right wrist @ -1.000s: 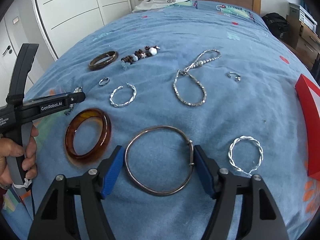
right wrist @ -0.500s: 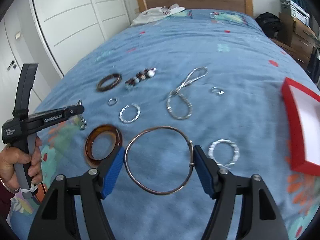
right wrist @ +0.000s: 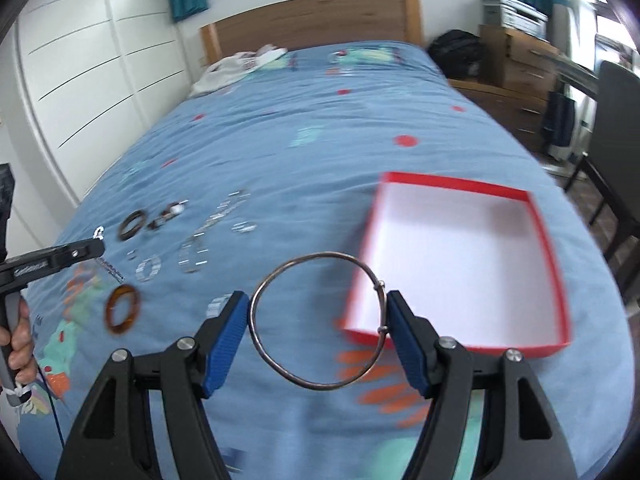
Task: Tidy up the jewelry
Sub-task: 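Carry the silver bangle and silver watch over the red box with both tools, then open the right tool to drop the bangle while the left tool releases the watch into the box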
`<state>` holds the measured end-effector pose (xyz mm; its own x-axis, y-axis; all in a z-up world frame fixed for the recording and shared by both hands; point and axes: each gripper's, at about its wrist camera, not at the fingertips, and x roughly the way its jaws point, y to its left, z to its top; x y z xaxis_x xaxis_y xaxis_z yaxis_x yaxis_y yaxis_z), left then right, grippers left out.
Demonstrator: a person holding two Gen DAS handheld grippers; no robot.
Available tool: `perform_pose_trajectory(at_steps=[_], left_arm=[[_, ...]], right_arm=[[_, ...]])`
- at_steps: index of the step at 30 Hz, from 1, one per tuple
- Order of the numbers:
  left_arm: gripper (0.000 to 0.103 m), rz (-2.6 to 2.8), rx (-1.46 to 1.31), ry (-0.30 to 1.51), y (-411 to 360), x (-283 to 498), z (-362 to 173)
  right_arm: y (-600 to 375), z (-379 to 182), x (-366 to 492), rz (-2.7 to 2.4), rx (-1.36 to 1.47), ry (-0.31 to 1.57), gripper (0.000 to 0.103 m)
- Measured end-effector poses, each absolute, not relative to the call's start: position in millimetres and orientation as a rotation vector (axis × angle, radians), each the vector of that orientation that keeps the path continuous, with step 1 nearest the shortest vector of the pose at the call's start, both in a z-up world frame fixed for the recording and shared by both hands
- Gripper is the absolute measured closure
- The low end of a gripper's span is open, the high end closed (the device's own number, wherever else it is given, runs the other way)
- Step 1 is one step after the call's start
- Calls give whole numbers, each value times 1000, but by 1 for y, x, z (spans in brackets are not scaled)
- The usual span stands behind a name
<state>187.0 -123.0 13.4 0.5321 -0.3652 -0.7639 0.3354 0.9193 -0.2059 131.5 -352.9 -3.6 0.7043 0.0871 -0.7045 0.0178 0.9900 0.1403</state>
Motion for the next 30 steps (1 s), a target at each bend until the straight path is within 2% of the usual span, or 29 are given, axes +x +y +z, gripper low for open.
perform_pose_trajectory(at_steps=[9, 16, 30], left_arm=[[80, -651, -27, 929, -272, 214, 10], [80, -733, 3, 985, -352, 239, -23], [80, -753, 120, 1072, -386, 234, -69]], right_arm=[[-452, -15, 160, -28, 95, 819, 35], [-493, -35, 191, 24, 64, 858, 35], [-522, -69, 253, 186, -123, 981, 35]])
